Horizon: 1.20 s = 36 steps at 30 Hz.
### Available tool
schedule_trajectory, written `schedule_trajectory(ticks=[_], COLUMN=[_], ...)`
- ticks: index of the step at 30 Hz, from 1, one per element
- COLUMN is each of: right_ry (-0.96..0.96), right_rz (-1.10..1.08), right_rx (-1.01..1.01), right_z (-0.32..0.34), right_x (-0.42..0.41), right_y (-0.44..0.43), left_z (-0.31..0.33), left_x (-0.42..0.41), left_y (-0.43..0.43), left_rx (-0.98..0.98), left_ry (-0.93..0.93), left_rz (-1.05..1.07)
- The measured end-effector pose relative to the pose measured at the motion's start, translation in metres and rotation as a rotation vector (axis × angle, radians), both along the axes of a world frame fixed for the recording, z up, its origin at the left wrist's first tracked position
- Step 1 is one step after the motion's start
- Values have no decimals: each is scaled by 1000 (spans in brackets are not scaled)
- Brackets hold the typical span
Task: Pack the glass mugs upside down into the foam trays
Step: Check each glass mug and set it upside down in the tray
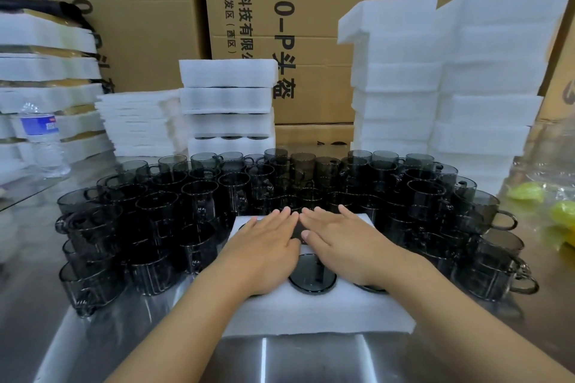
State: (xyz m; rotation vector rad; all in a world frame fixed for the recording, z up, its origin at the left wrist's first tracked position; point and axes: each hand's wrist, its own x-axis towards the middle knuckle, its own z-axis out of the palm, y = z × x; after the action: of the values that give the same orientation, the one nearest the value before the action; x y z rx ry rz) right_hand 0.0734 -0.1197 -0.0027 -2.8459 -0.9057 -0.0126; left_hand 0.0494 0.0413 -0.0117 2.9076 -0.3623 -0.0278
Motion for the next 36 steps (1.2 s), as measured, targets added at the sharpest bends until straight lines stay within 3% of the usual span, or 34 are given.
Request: schedule_trajectory(ticks=[17,20,24,28,33,36], right_ry=[4,-63,-291,-306,-280,-347], right_rz=[-58,-52,-35,4,98,118], right_rx=[63,196,218,305,58,-101], right_z=[-7,-2,8,18,17,10], right_x=[-2,-11,-31,-63,-90,-90], right_y=[5,5,-9,-43,-67,-69], left_z=[-4,4,8,0,-2,0], left_x=[5,-7,-42,-78,-93,-91], left_y=[0,-4,0,19,36,38], left_rx=[-8,-85,18,-79,179,217], left_ry=[-34,-219,-614,-554,-592,-636], left_rz=[2,34,5,-45,-307,-376])
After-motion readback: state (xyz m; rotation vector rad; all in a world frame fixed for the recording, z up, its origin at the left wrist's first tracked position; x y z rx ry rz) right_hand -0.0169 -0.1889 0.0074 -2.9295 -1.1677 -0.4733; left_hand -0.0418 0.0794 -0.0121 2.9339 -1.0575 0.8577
